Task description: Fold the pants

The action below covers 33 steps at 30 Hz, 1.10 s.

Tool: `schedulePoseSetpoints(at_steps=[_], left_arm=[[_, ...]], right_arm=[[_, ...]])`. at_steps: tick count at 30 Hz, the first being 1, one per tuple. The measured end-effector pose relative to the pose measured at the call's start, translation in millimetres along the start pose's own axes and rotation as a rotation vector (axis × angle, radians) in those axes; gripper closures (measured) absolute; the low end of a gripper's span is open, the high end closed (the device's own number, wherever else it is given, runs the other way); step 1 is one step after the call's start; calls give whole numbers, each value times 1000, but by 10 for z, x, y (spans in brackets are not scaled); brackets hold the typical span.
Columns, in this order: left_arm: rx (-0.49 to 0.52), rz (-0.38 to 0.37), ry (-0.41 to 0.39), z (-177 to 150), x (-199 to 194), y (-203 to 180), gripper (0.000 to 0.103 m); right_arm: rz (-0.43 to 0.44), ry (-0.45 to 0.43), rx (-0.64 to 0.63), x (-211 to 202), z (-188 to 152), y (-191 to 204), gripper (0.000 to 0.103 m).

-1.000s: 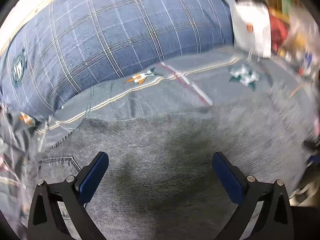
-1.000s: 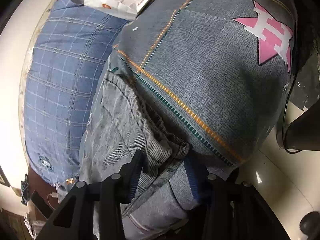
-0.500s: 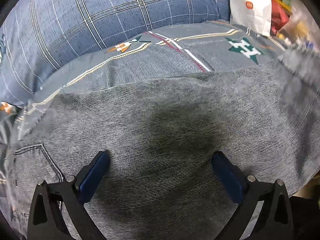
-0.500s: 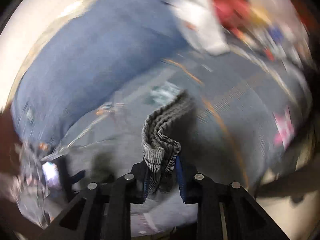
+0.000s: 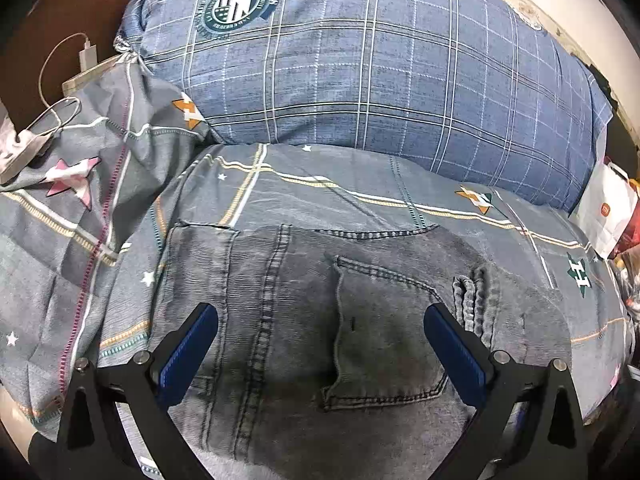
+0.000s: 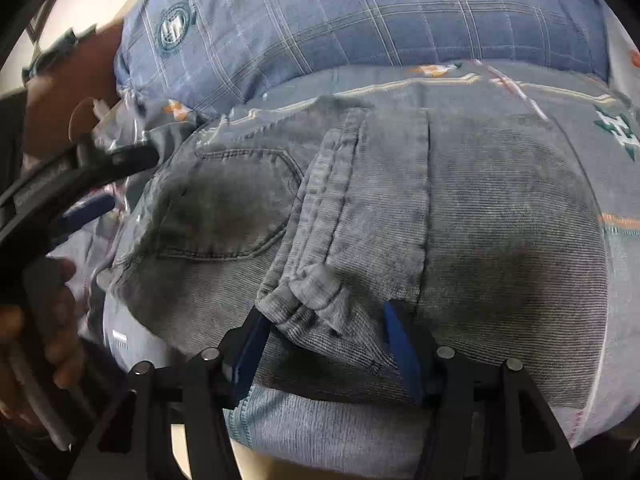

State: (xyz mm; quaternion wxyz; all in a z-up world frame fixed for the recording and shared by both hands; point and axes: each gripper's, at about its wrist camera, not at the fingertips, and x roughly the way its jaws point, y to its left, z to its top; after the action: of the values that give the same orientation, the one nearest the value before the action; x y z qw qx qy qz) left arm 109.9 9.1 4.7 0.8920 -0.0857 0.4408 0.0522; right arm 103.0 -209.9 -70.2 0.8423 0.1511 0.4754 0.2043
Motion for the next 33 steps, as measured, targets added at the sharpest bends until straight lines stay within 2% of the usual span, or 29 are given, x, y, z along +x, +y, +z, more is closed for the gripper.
schedulePoseSetpoints(at_steps=[3,5,8,10,11,12,13,14,17,21,22,24,25,26,27,30,33], left_arm=[[55,-67,4,5,-49,-286,1],[103,-141,8,-44,-120,-551,1],[207,-179,15,-142,-73,-945,0],[283,-129,40,-302,55,-1158,0],[327,-79,88,-424,222,-1247,0],[368,-35,151,-538,415,-1296,0],[405,7,236,-675,644,-1324,0],[362,-29,165,-705,605,-1248,0],[370,-23,166,-719,576,-1240,0],[374,-32,156,-742,557,-1232,0],[375,-31,150,-755,544,-1232,0],[372,-26,146,-758,534,-1237,0],[370,-24,145,-769,533,-1232,0],[372,-22,144,-773,526,-1247,0],[373,-24,138,-772,529,-1252,0],[371,-36,139,-756,566,-1249,0],[370,-40,130,-779,530,-1225,0]], right_arm=[[93,-53,143,-325,21,-320,37],[109,-110,206,-575,21,-513,37],[155,-176,357,-834,6,-962,31],[216,-103,458,-700,-84,-1240,28],[205,-6,489,-495,-117,-1329,27],[189,43,499,-381,-155,-1377,31],[190,27,488,-387,-158,-1390,32],[185,33,458,-453,-88,-1346,32],[154,-36,373,-686,218,-1231,32],[237,-89,360,-647,726,-1259,28],[259,-68,367,-500,842,-1312,27],[218,5,394,-224,947,-1507,26],[175,56,411,10,964,-1618,27],[223,21,445,46,953,-1695,28],[242,-4,461,-25,959,-1707,28],[211,-73,426,-350,892,-1605,28],[269,-94,407,-663,596,-1486,28]])
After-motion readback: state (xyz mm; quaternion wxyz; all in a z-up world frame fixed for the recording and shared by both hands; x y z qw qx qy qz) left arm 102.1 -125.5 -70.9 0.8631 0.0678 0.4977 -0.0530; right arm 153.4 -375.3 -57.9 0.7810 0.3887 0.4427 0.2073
